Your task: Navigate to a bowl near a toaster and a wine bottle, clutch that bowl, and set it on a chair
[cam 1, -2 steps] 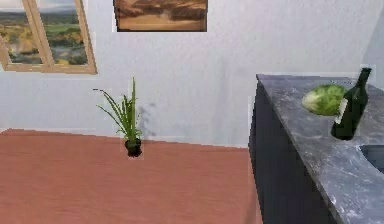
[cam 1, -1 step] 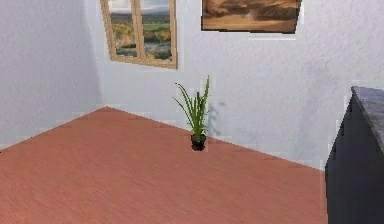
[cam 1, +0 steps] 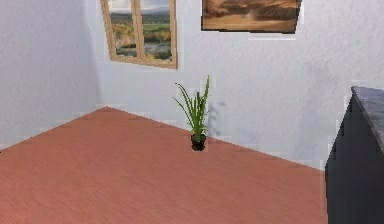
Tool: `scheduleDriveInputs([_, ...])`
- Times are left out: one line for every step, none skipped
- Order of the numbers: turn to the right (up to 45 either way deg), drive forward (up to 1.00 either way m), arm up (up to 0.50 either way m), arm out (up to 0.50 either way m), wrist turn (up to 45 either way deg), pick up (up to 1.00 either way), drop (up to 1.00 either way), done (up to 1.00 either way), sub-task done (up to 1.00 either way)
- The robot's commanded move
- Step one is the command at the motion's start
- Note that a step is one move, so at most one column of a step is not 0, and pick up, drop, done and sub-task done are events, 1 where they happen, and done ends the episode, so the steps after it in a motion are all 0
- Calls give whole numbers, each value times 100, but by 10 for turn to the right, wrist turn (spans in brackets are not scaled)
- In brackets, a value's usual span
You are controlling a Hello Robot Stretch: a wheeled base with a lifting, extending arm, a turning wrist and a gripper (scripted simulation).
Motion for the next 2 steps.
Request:
scheduleDriveInputs([0,0,38,0,0,0,0,0,0])
scheduleDriveInputs([0,0,0,46,0,0,0,0,0])
